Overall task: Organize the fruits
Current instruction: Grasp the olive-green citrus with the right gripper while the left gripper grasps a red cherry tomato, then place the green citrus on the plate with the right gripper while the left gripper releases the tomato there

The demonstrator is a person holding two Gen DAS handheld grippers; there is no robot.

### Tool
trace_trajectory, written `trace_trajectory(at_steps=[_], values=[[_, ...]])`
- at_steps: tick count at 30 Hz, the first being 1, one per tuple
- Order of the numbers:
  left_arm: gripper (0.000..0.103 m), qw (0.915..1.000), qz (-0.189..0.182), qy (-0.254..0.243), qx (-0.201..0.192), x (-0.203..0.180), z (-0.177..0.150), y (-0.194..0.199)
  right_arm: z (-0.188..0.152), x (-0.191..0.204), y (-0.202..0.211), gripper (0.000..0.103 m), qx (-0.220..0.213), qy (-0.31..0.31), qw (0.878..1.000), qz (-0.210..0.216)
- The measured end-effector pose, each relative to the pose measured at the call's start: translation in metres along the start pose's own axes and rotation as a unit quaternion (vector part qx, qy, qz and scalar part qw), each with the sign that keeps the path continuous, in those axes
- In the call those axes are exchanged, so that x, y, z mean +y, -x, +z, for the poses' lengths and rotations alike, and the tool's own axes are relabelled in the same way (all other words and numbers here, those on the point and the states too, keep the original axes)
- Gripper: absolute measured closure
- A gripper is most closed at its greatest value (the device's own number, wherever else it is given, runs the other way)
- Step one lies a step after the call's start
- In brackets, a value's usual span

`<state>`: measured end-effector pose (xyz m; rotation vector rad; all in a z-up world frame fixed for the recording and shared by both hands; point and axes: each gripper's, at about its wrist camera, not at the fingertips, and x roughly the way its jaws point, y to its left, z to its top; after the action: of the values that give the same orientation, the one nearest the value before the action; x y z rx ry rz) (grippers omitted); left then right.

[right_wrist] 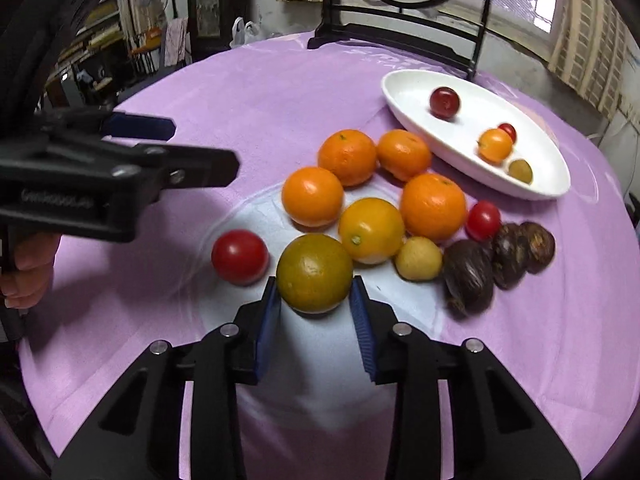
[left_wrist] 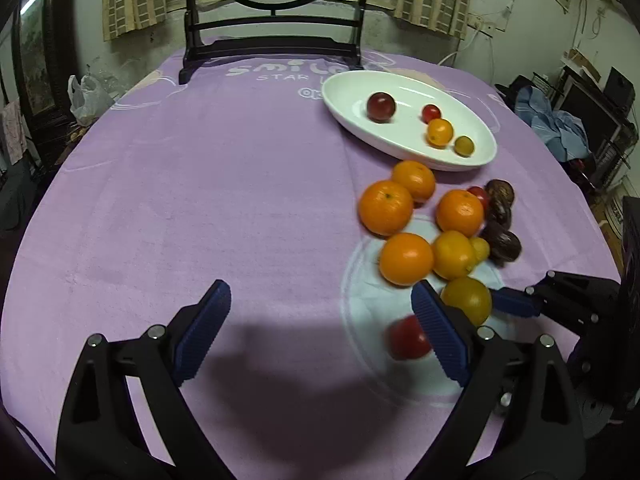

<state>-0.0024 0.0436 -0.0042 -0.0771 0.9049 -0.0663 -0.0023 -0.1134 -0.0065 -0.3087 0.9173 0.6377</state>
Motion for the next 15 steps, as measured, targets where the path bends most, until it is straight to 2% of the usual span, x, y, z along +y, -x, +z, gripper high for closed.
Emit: trace_trajectory(at_steps=[5,10,12,14,15], values=[[0.01,0.999,-0.021,-0.034,0.018,-0.024,-0.011,-0.003,-0.019,-0.017,0.024,0.067,-0.018,-0.028,0.999,-0.006],[0.012,0.9979,-0.01,-0.055,0.031,-0.041,-0.019,-0.02,-0.037,-0.034,0.037,0.067,-0.023,-0.052,0.998,-0.018],[0.021,0.9976,-0.012,-0.057,0.038,-0.044,-0.019,-0.027,-0.042,-0.038,0.042,0.067,-0.026,-0.057,0.998,-0.02],[0.042,0.9966,-0.019,-0.065,0.047,-0.047,-0.017,-0.035,-0.046,-0.041,0.045,0.067,-0.029,-0.06,0.998,-0.022],[0.048,0.9961,-0.015,-0.068,0.055,-0.047,-0.015,-0.041,-0.046,-0.042,0.045,0.067,-0.031,-0.062,0.997,-0.022]])
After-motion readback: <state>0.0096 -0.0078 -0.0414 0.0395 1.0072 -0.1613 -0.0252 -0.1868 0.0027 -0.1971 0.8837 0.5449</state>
